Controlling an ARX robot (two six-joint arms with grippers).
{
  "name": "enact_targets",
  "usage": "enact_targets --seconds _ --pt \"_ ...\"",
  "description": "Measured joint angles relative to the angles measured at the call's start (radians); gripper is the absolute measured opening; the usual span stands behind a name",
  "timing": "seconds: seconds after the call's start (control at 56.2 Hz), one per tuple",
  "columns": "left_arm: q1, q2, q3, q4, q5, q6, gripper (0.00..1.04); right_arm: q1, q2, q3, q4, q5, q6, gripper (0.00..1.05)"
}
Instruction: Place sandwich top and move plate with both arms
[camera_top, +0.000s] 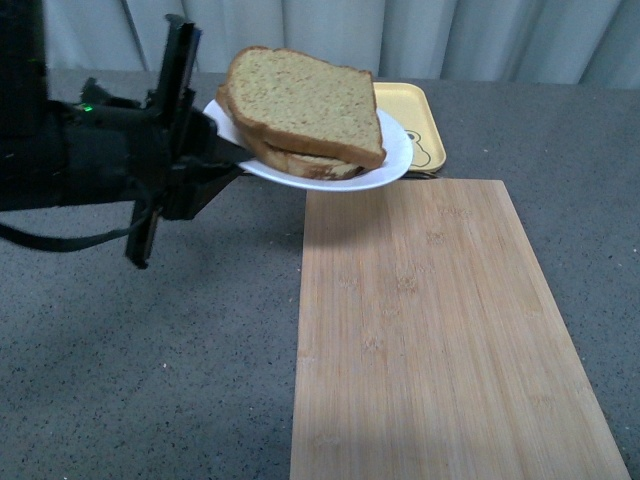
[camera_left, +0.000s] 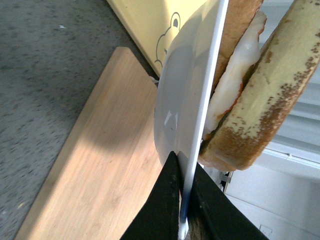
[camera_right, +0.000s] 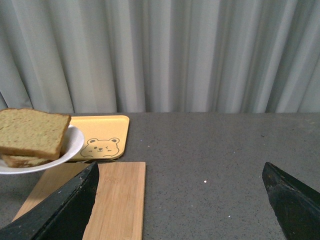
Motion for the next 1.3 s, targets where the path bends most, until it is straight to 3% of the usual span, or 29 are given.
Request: enact_targets --seconds 0.427,0.926,1.211,1.3 --pt "-0.028 0.305 0.425 -0.114 -0.032 -0.099 0.04 0.000 0.000 0.000 0.000 0.000 0.000 0.95" --pt "-0.018 0.481 0.673 -0.208 -0.064 -0.143 0.04 0.000 0.000 0.000 0.000 0.000 0.000 0.95" --pt "0.009 0.453 0.626 -0.182 -0.056 -0.127 0.51 0.000 0.000 0.000 0.000 0.000 0.000 0.95" --pt "0.018 0.408 0.575 -0.220 -0.112 -0.066 0.63 0.000 0.000 0.000 0.000 0.000 0.000 0.95"
